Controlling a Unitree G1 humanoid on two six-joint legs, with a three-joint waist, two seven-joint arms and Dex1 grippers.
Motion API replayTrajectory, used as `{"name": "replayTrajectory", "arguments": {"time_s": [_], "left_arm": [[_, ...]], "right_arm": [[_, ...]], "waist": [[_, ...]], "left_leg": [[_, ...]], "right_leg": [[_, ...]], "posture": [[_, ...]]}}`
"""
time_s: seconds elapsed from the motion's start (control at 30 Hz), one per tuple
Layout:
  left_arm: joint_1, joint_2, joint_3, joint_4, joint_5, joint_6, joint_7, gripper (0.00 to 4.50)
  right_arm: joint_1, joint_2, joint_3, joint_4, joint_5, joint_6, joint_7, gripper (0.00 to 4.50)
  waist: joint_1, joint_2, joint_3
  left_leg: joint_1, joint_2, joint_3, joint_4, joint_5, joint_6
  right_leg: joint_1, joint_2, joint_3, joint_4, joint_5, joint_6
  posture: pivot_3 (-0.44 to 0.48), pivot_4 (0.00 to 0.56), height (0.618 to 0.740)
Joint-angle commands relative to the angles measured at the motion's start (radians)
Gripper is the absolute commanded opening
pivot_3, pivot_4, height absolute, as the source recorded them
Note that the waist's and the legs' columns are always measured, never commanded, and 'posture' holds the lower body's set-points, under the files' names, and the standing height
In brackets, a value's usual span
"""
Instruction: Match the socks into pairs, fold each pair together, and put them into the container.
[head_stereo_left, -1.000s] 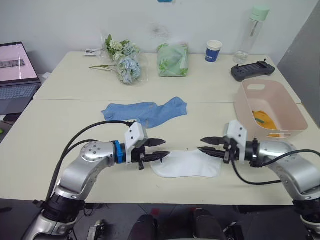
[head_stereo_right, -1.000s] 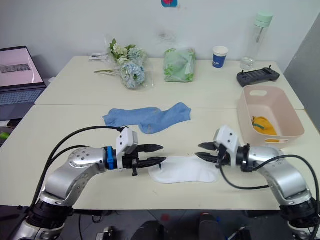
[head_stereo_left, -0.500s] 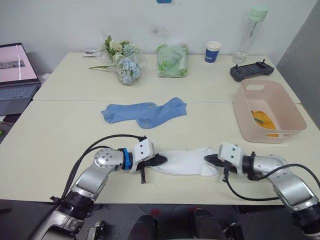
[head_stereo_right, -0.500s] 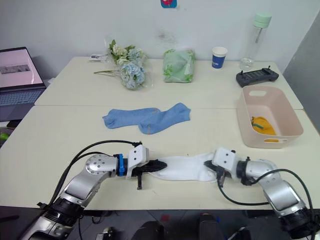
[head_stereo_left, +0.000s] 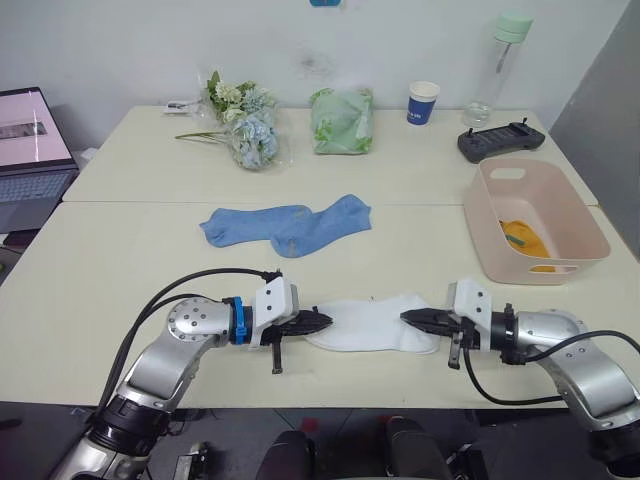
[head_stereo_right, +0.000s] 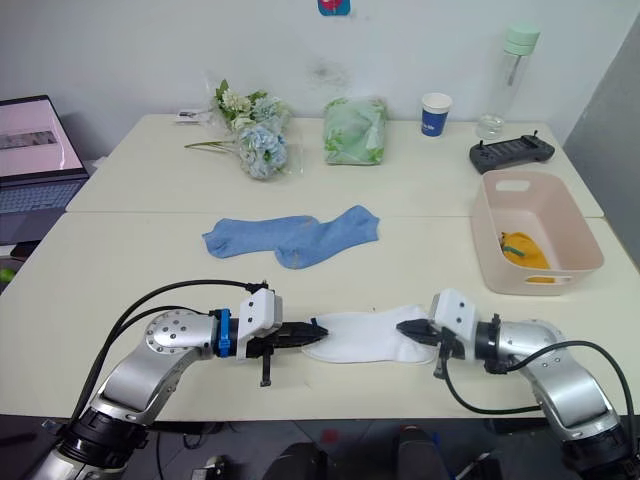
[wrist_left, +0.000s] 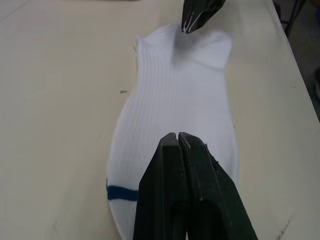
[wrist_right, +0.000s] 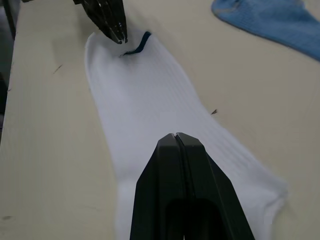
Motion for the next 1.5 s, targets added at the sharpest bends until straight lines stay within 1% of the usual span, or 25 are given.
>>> {"name": "replayTrajectory", "arguments": {"time_s": [0.03, 0.27, 0.47, 0.57, 0.6, 0.67, 0.73, 0.83, 0.87, 0.9, 0.97, 1.1, 1.13, 1.23, 1.27, 1.33, 1.4, 1.43, 1.47, 1.5], "left_arm": [[0.006, 0.014, -0.009, 0.028, 0.053, -0.044, 0.006, 0.02], [0.03, 0.04, 0.017, 0.036, 0.048, -0.074, -0.014, 0.02], [0.032, 0.003, 0.082, -0.065, -0.055, -0.017, 0.021, 0.02], [0.044, 0.002, 0.124, -0.118, -0.097, 0.015, 0.039, 0.0], [0.049, 0.002, 0.143, -0.136, -0.114, 0.031, 0.051, 0.18], [0.066, 0.018, 0.17, -0.17, -0.135, 0.047, 0.05, 0.62], [0.08, 0.028, 0.182, -0.196, -0.138, 0.053, 0.052, 1.24], [0.088, 0.027, 0.185, -0.21, -0.121, 0.044, 0.07, 2.09], [0.089, 0.025, 0.182, -0.206, -0.107, 0.032, 0.076, 2.45], [0.09, 0.024, 0.178, -0.201, -0.094, 0.02, 0.081, 2.76], [0.088, 0.021, 0.17, -0.195, -0.082, 0.011, 0.087, 3.33], [0.099, 0.013, 0.159, -0.199, -0.082, 0.017, 0.092, 3.33], [0.099, 0.012, 0.158, -0.198, -0.08, 0.014, 0.095, 3.36], [0.1, 0.01, 0.157, -0.178, -0.071, -0.001, 0.099, 3.37], [0.099, 0.01, 0.157, -0.173, -0.069, -0.003, 0.098, 3.37], [0.096, 0.009, 0.156, -0.169, -0.067, -0.007, 0.097, 3.37], [0.089, 0.007, 0.157, -0.166, -0.067, -0.006, 0.097, 3.37], [0.087, 0.006, 0.157, -0.165, -0.067, -0.006, 0.097, 3.37], [0.084, 0.004, 0.157, -0.164, -0.066, -0.006, 0.097, 3.37], [0.081, 0.003, 0.156, -0.164, -0.065, -0.006, 0.096, 3.37]], "right_arm": [[0.037, -0.04, -0.004, 0.023, -0.053, -0.054, 0.014, 0.0], [0.07, -0.092, -0.092, 0.031, -0.001, -0.076, 0.053, 0.0], [0.014, -0.057, -0.2, -0.053, 0.202, 0.136, 0.021, 0.0], [-0.012, -0.07, -0.244, -0.062, 0.255, 0.232, -0.005, 0.63], [-0.018, -0.083, -0.244, -0.053, 0.236, 0.249, -0.02, 0.93], [-0.028, -0.1, -0.232, -0.036, 0.212, 0.312, -0.055, 1.69], [-0.043, -0.087, -0.215, -0.01, 0.196, 0.371, -0.107, 2.38], [-0.05, -0.071, -0.179, 0.019, 0.183, 0.378, -0.107, 3.35], [-0.051, -0.068, -0.17, 0.023, 0.183, 0.382, -0.103, 3.75], [-0.052, -0.064, -0.162, 0.026, 0.182, 0.388, -0.102, 3.76], [-0.052, -0.064, -0.15, 0.029, 0.18, 0.397, -0.096, 3.76], [-0.029, -0.079, -0.103, -0.008, 0.17, 0.416, -0.084, 3.76], [-0.031, -0.072, -0.112, -0.023, 0.192, 0.433, -0.086, 3.58], [-0.033, -0.079, -0.122, -0.065, 0.237, 0.488, -0.076, 2.84], [-0.036, -0.08, -0.121, -0.069, 0.238, 0.5, -0.081, 2.42], [-0.048, -0.079, -0.123, -0.072, 0.241, 0.527, -0.093, 1.74], [-0.073, -0.06, -0.139, -0.066, 0.25, 0.56, -0.117, 1.04], [-0.086, -0.051, -0.149, -0.061, 0.256, 0.573, -0.126, 0.62], [-0.101, -0.044, -0.158, -0.054, 0.261, 0.587, -0.134, 0.28], [-0.12, -0.041, -0.174, -0.045, 0.279, 0.614, -0.136, 0.04]], "waist": [[0.0, 0.0, 0.0], [0.0, 0.0, 0.0], [0.0, 0.0, 0.0], [0.001, 0.0, 0.0], [0.001, 0.0, 0.0], [0.001, 0.0, 0.0], [0.0, 0.0, 0.0], [0.0, 0.0, 0.0], [0.0, 0.0, 0.0], [0.0, 0.0, 0.0], [0.0, 0.0, 0.0], [0.0, 0.0, 0.0], [0.001, 0.0, 0.0], [0.001, 0.0, 0.0], [0.0, 0.0, 0.0], [0.0, 0.0, 0.0], [0.0, 0.0, 0.0], [-0.001, 0.0, 0.0], [-0.001, 0.0, 0.0], [-0.001, 0.0, 0.0]], "left_leg": [[0.0, 0.0, 0.0, 0.0, 0.0, 0.0], [0.001, 0.0, 0.0, 0.0, 0.0, 0.0], [0.0, 0.001, 0.0, 0.0, 0.0, 0.0], [0.0, 0.0, 0.0, 0.0, 0.0, 0.0], [0.0, 0.001, 0.0, 0.0, 0.0, 0.0], [0.0, 0.0, 0.0, 0.0, 0.0, 0.0], [0.0, 0.001, 0.0, 0.0, 0.0, 0.0], [0.0, 0.0, 0.0, 0.0, 0.0, 0.0], [0.0, 0.0, 0.0, 0.0, 0.0, 0.0], [0.0, 0.0, 0.0, 0.0, 0.0, 0.0], [0.0, 0.0, 0.001, 0.0, 0.0, 0.0], [0.0, 0.0, 0.001, 0.0, 0.0, 0.0], [0.0, 0.0, 0.0, 0.0, 0.0, 0.0], [0.0, 0.001, 0.0, 0.0, 0.0, 0.0], [0.0, 0.001, 0.0, 0.0, 0.0, 0.0], [0.0, 0.0, 0.0, 0.0, 0.0, 0.0], [0.0, 0.0, 0.0, 0.0, 0.0, 0.0], [0.0, 0.0, 0.0, 0.0, 0.0, 0.0], [0.0, 0.0, 0.0, 0.0, 0.0, 0.0], [0.0, 0.0, 0.0, 0.0, 0.0, 0.0]], "right_leg": [[0.0, 0.0, 0.0, 0.0, 0.0, 0.0], [0.0, 0.0, 0.0, 0.0, 0.0, 0.0], [0.0, 0.0, 0.0, 0.001, 0.0, 0.0], [0.0, 0.0, 0.0, 0.0, 0.0, 0.0], [0.0, 0.0, 0.0, 0.0, 0.0, 0.0], [0.0, 0.0, 0.0, 0.0, 0.0, 0.0], [0.0, 0.0, 0.0, 0.0, 0.0, 0.0], [0.0, 0.0, 0.0, 0.0, 0.0, 0.0], [0.0, 0.0, 0.0, 0.0, 0.0, 0.0], [0.0, 0.0, 0.0, 0.0, 0.0, 0.0], [0.0, 0.0, 0.001, 0.0, 0.0, 0.0], [0.0, 0.0, 0.001, 0.0, 0.0, 0.0], [0.0, 0.0, 0.0, 0.0, 0.0, 0.0], [0.0, 0.0, 0.0, 0.0, 0.0, 0.0], [0.0, 0.0, 0.0, 0.0, 0.0, 0.0], [0.0, 0.0, 0.0, 0.0, 0.0, 0.0], [0.0, 0.0, 0.0, 0.0, 0.0, 0.0], [0.0, 0.0, 0.0, 0.0, 0.0, 0.0], [0.0, 0.0, 0.0, 0.0, 0.0, 0.0], [0.0, 0.0, 0.0, 0.0, 0.0, 0.0]], "posture": [[0.0, 0.15, 0.74], [0.0, 0.15, 0.74], [0.0, 0.15, 0.74], [0.0, 0.15, 0.74], [0.0, 0.15, 0.74], [0.0, 0.15, 0.74], [0.0, 0.15, 0.74], [0.0, 0.15, 0.74], [0.0, 0.15, 0.74], [0.0, 0.15, 0.74], [0.0, 0.15, 0.74], [0.0, 0.15, 0.74], [0.0, 0.15, 0.74], [0.0, 0.15, 0.74], [0.0, 0.15, 0.74], [0.0, 0.15, 0.74], [0.0, 0.15, 0.74], [0.0, 0.15, 0.74], [0.0, 0.15, 0.74], [0.0, 0.15, 0.74]]}}
